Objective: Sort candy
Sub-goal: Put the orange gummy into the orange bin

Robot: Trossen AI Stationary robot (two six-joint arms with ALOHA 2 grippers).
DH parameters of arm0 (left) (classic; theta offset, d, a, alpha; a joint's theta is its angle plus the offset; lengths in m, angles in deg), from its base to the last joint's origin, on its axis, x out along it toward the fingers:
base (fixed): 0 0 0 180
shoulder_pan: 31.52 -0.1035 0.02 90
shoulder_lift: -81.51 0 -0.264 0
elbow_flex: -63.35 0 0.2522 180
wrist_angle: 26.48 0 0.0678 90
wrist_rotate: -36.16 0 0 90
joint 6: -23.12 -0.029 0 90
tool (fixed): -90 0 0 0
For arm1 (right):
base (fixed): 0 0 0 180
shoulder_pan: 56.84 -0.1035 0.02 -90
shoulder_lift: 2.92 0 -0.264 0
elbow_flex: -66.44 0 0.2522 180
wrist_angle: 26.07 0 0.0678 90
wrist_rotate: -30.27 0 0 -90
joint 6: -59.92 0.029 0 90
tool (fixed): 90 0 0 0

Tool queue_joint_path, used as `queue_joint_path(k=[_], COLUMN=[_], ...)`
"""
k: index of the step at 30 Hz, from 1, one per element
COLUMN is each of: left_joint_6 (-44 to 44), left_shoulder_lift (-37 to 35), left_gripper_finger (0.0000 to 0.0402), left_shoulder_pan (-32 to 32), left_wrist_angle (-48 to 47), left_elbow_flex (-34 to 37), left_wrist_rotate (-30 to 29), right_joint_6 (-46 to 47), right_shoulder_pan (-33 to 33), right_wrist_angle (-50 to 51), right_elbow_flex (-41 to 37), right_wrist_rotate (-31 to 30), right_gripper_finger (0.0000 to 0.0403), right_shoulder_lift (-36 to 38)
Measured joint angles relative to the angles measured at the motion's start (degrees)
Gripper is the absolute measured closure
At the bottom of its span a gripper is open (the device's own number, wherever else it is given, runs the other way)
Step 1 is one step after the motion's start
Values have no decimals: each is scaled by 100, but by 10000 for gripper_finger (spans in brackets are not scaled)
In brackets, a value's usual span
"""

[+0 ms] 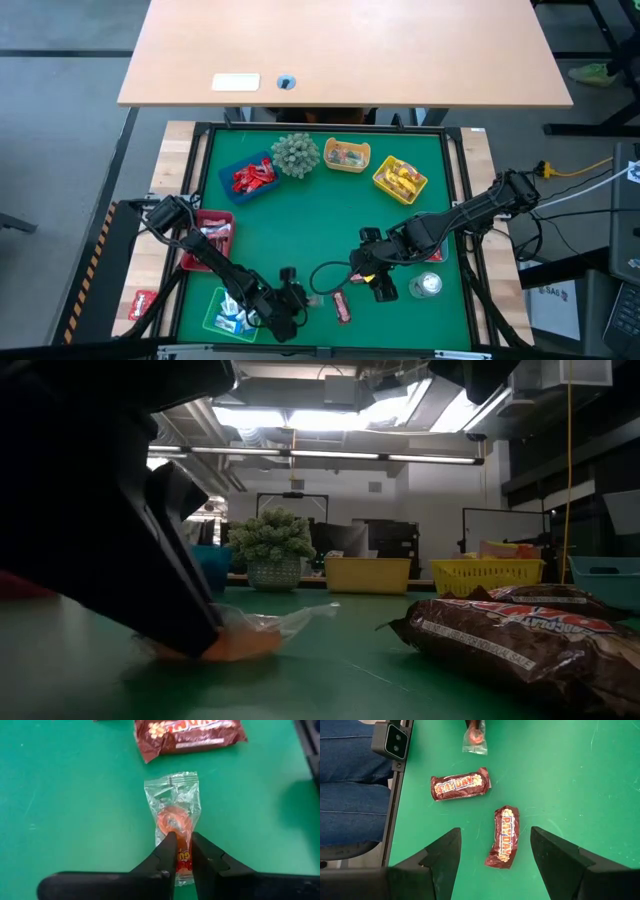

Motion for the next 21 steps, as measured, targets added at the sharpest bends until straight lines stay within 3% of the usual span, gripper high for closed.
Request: queue_joint_path(k=[21], left_joint_6=[-15], left_shoulder_lift=[0], left_gripper_finger=[374], left_shoulder_pan=[-677], left_wrist_angle=[1288], left_elbow_flex=[2], left_wrist_rotate=[-31], right_joint_6=[5], right_shoulder_pan=[0], right_wrist_angle=[75], right_elbow_flex=[6], right_wrist_rotate=[15], right_gripper_finger=[165], right_shoulder_lift=[0])
